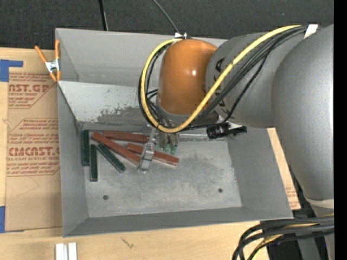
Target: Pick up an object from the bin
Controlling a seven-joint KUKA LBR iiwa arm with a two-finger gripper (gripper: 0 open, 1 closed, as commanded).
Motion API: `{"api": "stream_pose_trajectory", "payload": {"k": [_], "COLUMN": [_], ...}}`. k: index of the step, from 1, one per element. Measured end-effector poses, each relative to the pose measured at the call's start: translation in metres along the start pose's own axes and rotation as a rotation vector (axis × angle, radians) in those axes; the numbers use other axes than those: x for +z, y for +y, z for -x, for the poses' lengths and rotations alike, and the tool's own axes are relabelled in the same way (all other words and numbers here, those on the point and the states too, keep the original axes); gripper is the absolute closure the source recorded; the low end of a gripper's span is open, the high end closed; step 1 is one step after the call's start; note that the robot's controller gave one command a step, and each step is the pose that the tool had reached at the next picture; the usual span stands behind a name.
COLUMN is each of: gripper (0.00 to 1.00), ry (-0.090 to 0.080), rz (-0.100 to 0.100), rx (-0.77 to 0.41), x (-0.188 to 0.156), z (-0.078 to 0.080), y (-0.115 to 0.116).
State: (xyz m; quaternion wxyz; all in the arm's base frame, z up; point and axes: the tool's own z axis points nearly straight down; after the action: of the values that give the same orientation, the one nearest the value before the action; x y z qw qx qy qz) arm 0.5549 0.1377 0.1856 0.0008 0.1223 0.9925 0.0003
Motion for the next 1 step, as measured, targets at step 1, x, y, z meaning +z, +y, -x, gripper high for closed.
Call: {"api": "stream_pose_trajectory", "payload": {"k": [1], "gripper": [0.0], "ry": [-0.007], "rz": [0.004], "rx": [0.045], "x": [0.0454], "z": [0.0078], "y": [-0.0076]}}
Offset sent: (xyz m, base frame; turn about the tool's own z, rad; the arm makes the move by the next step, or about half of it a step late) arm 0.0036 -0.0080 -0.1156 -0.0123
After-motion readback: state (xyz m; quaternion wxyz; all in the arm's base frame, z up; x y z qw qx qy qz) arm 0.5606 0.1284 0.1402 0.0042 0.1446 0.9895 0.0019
